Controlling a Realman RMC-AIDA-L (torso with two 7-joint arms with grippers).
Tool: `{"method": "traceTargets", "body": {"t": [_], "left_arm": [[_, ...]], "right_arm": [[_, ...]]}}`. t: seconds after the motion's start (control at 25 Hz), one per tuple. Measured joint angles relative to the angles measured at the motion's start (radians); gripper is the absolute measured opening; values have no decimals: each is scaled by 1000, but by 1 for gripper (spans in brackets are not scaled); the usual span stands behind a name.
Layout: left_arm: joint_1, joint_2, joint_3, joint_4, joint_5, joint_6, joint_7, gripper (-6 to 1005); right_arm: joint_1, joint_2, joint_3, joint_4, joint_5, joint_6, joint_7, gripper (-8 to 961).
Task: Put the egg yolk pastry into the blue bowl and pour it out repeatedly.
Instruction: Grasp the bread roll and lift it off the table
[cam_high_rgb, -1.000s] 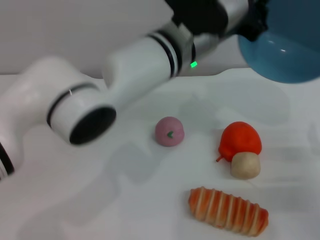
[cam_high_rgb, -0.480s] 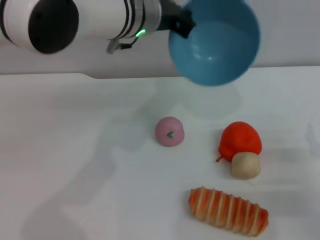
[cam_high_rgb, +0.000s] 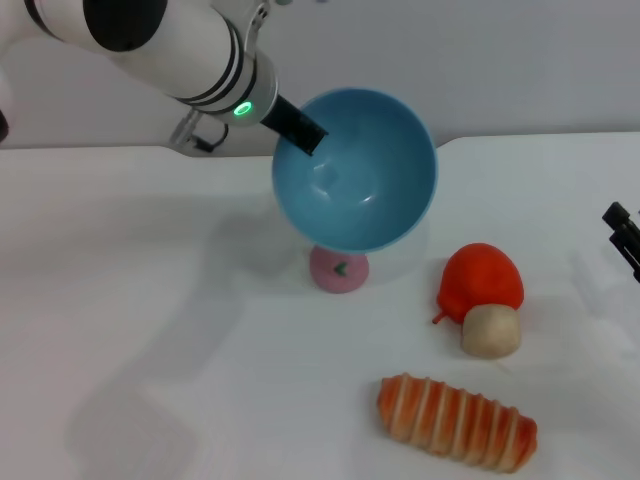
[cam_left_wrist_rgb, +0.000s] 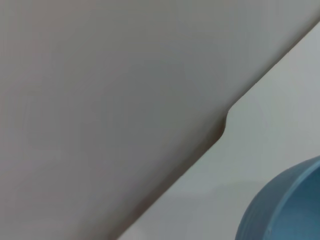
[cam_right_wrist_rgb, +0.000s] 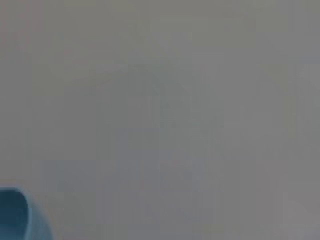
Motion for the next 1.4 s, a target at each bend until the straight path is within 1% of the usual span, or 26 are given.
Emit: {"method": "traceTargets", "body": {"t": [0.08, 0.16, 0.24, 0.32, 0.44, 0.52, 0.6, 0.68, 0.72, 0.76, 0.84, 0.92, 1.0, 1.12, 1.24, 1.4], "left_arm": [[-10, 2, -9, 24, 0, -28, -4, 0], [-33, 3, -25, 66, 0, -56, -6, 0], [-61, 3, -43, 123, 1, -70, -6, -1], [-84, 3, -55, 182, 2, -70, -6, -1], [-91, 3, -56, 211, 11, -41, -6, 0], [-90, 2, -57, 213, 14, -31, -6, 0], [-88, 2, -57, 213, 14, -29, -6, 0], [-87, 2, -57, 215, 13, -28, -6, 0], [-86, 1, -57, 217, 10, -27, -6, 0], [-86, 1, -57, 217, 10, -27, -6, 0], [-86, 0, -57, 220, 7, -25, -7, 0], [-86, 0, -57, 224, 6, -25, -8, 0], [-87, -1, -57, 225, 6, -25, -9, 0], [-87, -3, -57, 227, 4, -25, -11, 0], [-87, -4, -57, 229, 3, -23, -17, 0], [-86, -4, -57, 238, 3, -22, -19, 0]], "right_arm": [[-34, 0, 1, -78, -53, 1, 82, 502], [-75, 2, 1, -179, -117, 1, 190, 502], [-117, 6, 6, -299, -216, 1, 337, 501], [-142, 7, 14, -405, -319, 2, 493, 500], [-150, 3, 57, -533, -502, -5, 761, 498], [-143, 2, 104, -609, -647, -19, 966, 497], [-129, -4, 149, -660, -756, -42, 1164, 495], [-110, -21, 197, -674, -824, -90, 1297, 494], [-91, -36, 242, -672, -854, -142, 1368, 494], [-91, -36, 242, -672, -854, -142, 1368, 493], [-75, -47, 268, -667, -865, -169, 1438, 492], [-58, -55, 272, -664, -891, -169, 1528, 491], [-23, -66, 273, -643, -946, -163, 1606, 489], [37, -75, 272, -588, -1019, -145, 1641, 488], [92, -78, 272, -516, -1087, -106, 1653, 486], [139, -79, 255, -470, -1112, -107, 1662, 483]]}}
